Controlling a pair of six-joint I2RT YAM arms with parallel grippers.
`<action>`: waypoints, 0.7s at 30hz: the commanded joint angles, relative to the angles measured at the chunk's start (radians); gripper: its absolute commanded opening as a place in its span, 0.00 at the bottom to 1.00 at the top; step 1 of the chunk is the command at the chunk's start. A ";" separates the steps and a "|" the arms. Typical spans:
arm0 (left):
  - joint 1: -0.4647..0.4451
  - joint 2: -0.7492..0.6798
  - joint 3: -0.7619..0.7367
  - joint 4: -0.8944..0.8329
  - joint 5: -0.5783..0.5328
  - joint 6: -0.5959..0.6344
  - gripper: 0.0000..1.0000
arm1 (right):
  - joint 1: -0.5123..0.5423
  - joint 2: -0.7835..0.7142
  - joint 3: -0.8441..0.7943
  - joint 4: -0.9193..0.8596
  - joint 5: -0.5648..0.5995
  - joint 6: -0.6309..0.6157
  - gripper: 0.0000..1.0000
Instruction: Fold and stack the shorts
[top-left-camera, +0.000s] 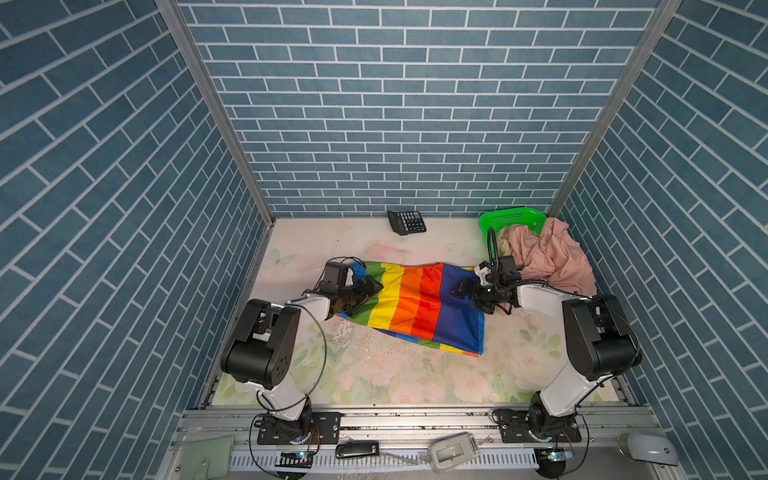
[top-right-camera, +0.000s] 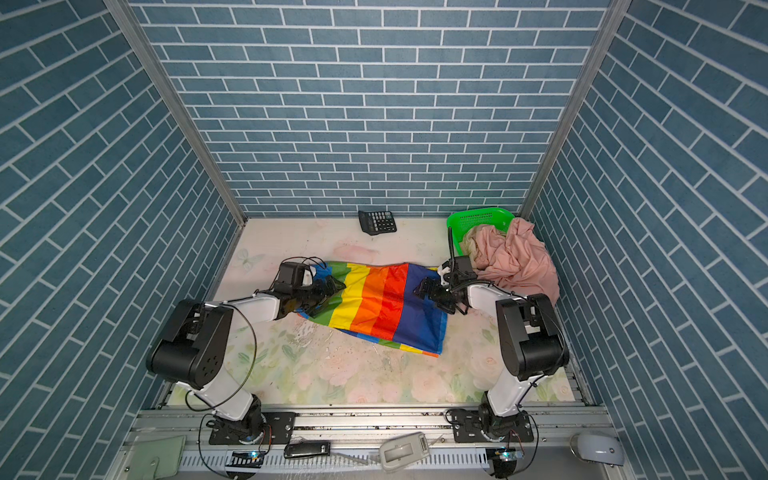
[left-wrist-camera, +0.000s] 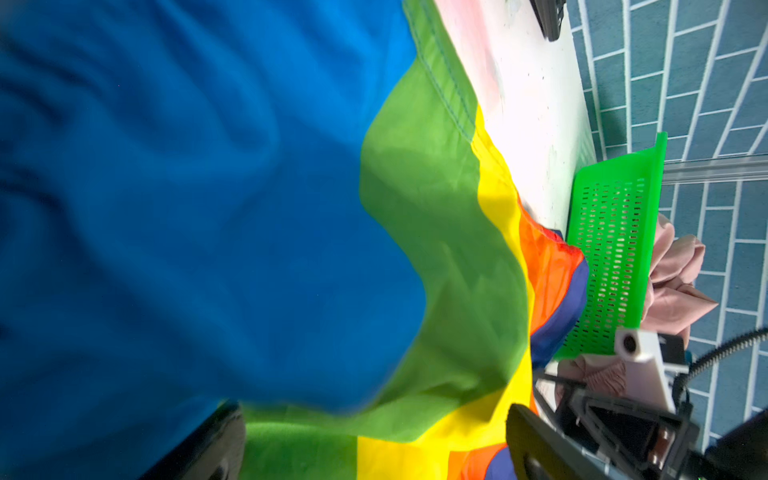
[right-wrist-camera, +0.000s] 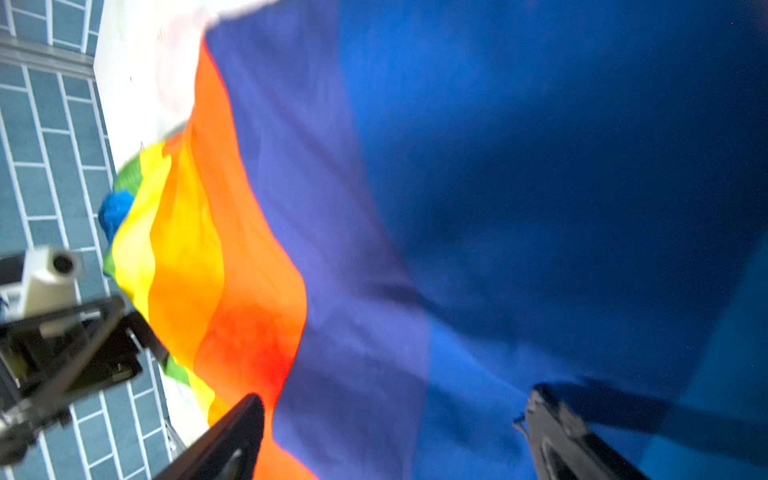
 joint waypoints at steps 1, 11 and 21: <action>-0.038 -0.062 -0.118 -0.120 -0.033 -0.090 1.00 | -0.005 0.077 0.043 -0.124 0.089 -0.082 0.98; -0.023 -0.222 0.209 -0.337 -0.022 -0.102 1.00 | 0.205 -0.113 0.127 -0.030 0.021 0.040 0.99; -0.025 -0.020 0.216 -0.102 -0.008 -0.231 1.00 | 0.375 0.059 0.044 0.603 -0.089 0.392 0.99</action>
